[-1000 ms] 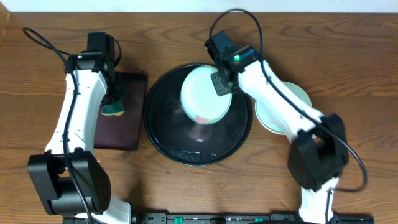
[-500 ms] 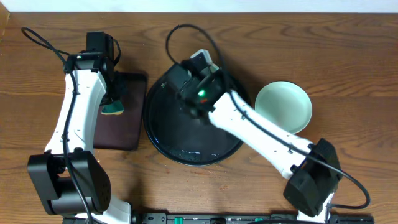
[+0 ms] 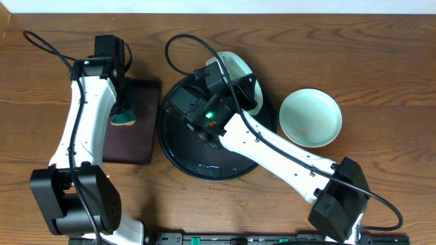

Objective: Clean dirty plates on tray and stack at the side
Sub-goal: 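Carry the green plate right and stack it on the plate pile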

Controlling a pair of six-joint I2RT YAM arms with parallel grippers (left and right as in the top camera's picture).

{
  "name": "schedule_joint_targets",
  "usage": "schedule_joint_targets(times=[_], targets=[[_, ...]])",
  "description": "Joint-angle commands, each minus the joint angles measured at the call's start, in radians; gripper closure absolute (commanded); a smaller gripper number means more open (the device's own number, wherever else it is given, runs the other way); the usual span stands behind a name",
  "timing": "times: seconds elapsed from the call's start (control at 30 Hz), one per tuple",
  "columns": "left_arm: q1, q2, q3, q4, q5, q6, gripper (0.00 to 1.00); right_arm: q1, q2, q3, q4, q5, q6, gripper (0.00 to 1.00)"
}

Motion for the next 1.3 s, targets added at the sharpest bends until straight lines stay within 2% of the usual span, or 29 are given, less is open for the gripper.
schedule_joint_targets(times=[0.0, 0.2, 0.37, 0.57, 0.73, 0.87, 1.07, 1.2, 1.27], targets=[[0.004, 0.003, -0.004, -0.003, -0.019, -0.013, 0.92, 0.007, -0.006, 0.004, -0.002, 0.006, 0.055, 0.99], [0.004, 0.003, -0.004, -0.002, -0.019, -0.018, 0.93, -0.061, -0.005, 0.003, 0.003, -0.301, 0.04, 0.99], [0.004, 0.003, -0.004, -0.002, -0.019, -0.021, 0.93, -0.16, -0.006, 0.003, 0.031, -0.636, -0.097, 0.99], [0.004, 0.003, -0.004, -0.003, -0.019, -0.021, 0.92, -0.319, -0.013, 0.003, 0.043, -1.091, -0.196, 0.99], [0.004, 0.003, -0.004, -0.003, -0.019, -0.021, 0.93, -0.489, -0.036, 0.003, 0.034, -1.332, -0.224, 0.99], [0.004, 0.003, -0.004, -0.007, 0.005, -0.02, 0.93, -0.631, -0.06, 0.003, 0.002, -1.389, -0.224, 0.99], [0.004, 0.003, -0.004, -0.01, 0.026, -0.02, 0.93, -0.847, -0.07, 0.003, -0.106, -1.273, -0.22, 0.99], [0.004, 0.003, -0.004, -0.012, 0.026, -0.02, 0.93, -0.967, -0.061, -0.003, -0.216, -1.115, -0.152, 0.99], [0.004, 0.003, -0.004, -0.013, 0.026, -0.02, 0.93, -1.015, -0.06, -0.023, -0.229, -1.115, -0.152, 0.99]])
